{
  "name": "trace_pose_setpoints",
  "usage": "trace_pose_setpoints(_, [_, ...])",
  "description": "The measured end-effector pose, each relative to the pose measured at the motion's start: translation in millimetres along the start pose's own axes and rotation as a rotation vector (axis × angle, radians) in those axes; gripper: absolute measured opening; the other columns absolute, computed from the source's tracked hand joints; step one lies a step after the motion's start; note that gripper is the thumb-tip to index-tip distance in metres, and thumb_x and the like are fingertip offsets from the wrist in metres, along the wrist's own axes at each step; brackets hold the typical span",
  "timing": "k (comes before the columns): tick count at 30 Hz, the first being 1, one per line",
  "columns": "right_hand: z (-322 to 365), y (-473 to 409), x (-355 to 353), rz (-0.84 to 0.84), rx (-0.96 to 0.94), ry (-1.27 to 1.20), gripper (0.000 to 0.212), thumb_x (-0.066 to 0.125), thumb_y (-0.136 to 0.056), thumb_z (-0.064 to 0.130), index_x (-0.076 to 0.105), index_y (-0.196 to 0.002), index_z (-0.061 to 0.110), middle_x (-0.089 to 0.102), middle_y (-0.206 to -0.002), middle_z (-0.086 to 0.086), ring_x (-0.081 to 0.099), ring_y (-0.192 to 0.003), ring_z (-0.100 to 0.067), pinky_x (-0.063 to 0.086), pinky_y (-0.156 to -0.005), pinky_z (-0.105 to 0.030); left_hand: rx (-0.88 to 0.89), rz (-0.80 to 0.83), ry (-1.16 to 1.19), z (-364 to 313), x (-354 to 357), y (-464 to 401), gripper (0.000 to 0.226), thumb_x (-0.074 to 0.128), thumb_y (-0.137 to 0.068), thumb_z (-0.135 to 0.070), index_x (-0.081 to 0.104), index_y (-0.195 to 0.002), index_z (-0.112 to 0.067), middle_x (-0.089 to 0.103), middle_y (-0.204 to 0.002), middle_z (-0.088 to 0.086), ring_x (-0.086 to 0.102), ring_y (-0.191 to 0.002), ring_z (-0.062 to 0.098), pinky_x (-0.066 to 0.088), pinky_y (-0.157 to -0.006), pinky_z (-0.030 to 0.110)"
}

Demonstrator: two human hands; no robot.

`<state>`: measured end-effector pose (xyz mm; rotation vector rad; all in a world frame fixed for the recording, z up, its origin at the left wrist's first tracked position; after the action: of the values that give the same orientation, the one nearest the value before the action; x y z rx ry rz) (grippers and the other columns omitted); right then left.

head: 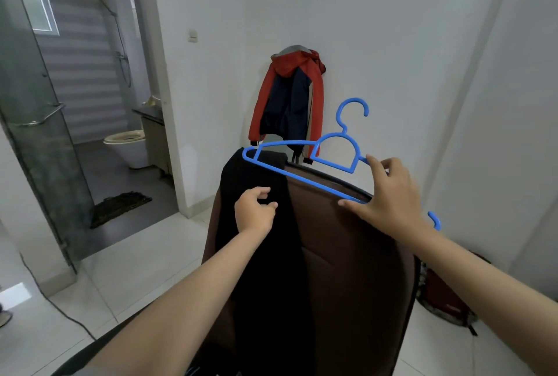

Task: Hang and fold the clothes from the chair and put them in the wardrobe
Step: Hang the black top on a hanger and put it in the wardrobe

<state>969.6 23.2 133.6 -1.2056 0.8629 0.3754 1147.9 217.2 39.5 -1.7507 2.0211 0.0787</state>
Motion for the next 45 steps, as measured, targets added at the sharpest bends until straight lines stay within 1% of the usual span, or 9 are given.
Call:
trace_pose_setpoints(7, [-10.4, 7.3, 9.3, 0.044, 0.085, -0.040, 0.097, 0.072, -0.061, 0.068, 0.039, -0.140, 0.020, 0.047, -0.111, -0.009, 0.048, -0.097, -0.024, 0.048, -0.080, -0.039, 0.060, 0.066, -0.006, -7.5, 0.4, 11.8, 0.035, 0.069, -0.081, -0.005, 0.066, -0.115, -0.013, 0.065, -0.102, 0.000, 0.056, -0.080, 0.004, 0.042, -0.080, 0.015])
trace_pose_setpoints(11, [-9.4, 11.7, 6.3, 0.036, 0.102, -0.016, 0.097, 0.073, -0.062, 0.066, 0.039, -0.139, 0.020, 0.047, -0.110, -0.010, 0.047, -0.095, -0.025, 0.047, -0.078, -0.039, 0.121, 0.307, 0.049, -16.7, 26.4, 43.5, 0.032, 0.072, -0.077, -0.003, 0.069, -0.108, -0.010, 0.065, -0.092, 0.002, 0.058, -0.075, 0.007, 0.048, -0.082, 0.022])
trace_pose_setpoints(15, [-4.7, 13.2, 3.0, 0.039, 0.083, 0.005, 0.097, 0.073, -0.061, 0.067, 0.040, -0.139, 0.019, 0.047, -0.108, -0.011, 0.048, -0.092, -0.025, 0.048, -0.074, -0.038, 0.149, 0.471, -0.027, -11.5, 59.8, 80.8, 0.029, 0.071, -0.078, -0.005, 0.070, -0.106, -0.012, 0.063, -0.089, -0.003, 0.054, -0.066, 0.000, 0.047, -0.076, 0.017])
trace_pose_setpoints(23, [-5.7, 18.8, -5.3, 0.027, 0.050, 0.076, 0.095, 0.077, -0.061, 0.061, 0.043, -0.136, 0.014, 0.049, -0.106, -0.013, 0.049, -0.089, -0.026, 0.047, -0.072, -0.039, 0.072, 0.410, 0.062, 3.1, 56.5, 74.0, 0.022, 0.068, -0.082, -0.008, 0.071, -0.103, -0.016, 0.067, -0.095, -0.001, 0.065, -0.083, 0.011, 0.053, -0.080, 0.022])
trace_pose_setpoints(26, [-9.9, 23.3, -5.6, 0.020, 0.049, 0.061, 0.095, 0.077, -0.061, 0.060, 0.043, -0.137, 0.014, 0.049, -0.106, -0.014, 0.049, -0.090, -0.027, 0.048, -0.073, -0.039, 0.140, 0.075, 0.008, 2.2, 19.1, 58.9, 0.014, 0.067, -0.083, -0.016, 0.069, -0.097, -0.018, 0.059, -0.101, 0.001, 0.060, -0.085, 0.014, 0.048, -0.078, 0.021])
trace_pose_setpoints(29, [-13.4, 26.2, -4.2, 0.024, 0.058, 0.039, 0.094, 0.076, -0.063, 0.061, 0.041, -0.138, 0.016, 0.048, -0.107, -0.013, 0.049, -0.092, -0.027, 0.049, -0.075, -0.040, 0.026, -0.148, -0.043, 14.0, -15.9, 38.9, 0.032, 0.067, -0.083, -0.023, 0.059, -0.114, -0.020, 0.046, -0.120, 0.005, 0.051, -0.107, 0.022, 0.043, -0.089, 0.027])
trace_pose_setpoints(35, [-13.2, 25.5, -2.9, 0.014, 0.057, 0.026, 0.094, 0.077, -0.062, 0.060, 0.043, -0.137, 0.016, 0.049, -0.106, -0.014, 0.049, -0.089, -0.027, 0.048, -0.073, -0.039, -0.190, -0.010, 0.074, 25.3, -14.2, 18.2, 0.061, 0.068, -0.085, -0.018, 0.039, -0.137, -0.011, 0.050, -0.135, 0.010, 0.050, -0.122, 0.025, 0.040, -0.096, 0.027])
trace_pose_setpoints(37, [-13.3, 24.4, -2.8, 0.029, 0.062, 0.023, 0.094, 0.076, -0.062, 0.061, 0.041, -0.138, 0.017, 0.048, -0.108, -0.013, 0.048, -0.090, -0.026, 0.048, -0.074, -0.039, -0.156, -0.005, 0.090, 17.9, -13.5, 21.2, 0.052, 0.065, -0.087, -0.013, 0.044, -0.133, -0.006, 0.056, -0.127, 0.011, 0.053, -0.118, 0.024, 0.037, -0.088, 0.022])
trace_pose_setpoints(45, [-19.9, 34.7, -13.5, 0.059, 0.174, -0.116, 0.094, 0.074, -0.063, 0.063, 0.040, -0.139, 0.020, 0.044, -0.110, -0.009, 0.049, -0.095, -0.024, 0.050, -0.077, -0.041, 0.105, 0.103, 0.106, -35.6, 0.7, 43.5, 0.042, 0.060, -0.090, -0.014, 0.051, -0.131, -0.011, 0.053, -0.132, 0.004, 0.050, -0.121, 0.020, 0.038, -0.096, 0.021])
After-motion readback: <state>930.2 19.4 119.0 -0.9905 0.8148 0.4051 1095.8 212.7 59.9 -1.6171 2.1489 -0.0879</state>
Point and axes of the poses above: each hand's wrist, its own y-axis away from the middle knuckle, its own x-axis out of the palm, z = x × y, the point moved 9 cm from there along -y, towards the middle knuckle
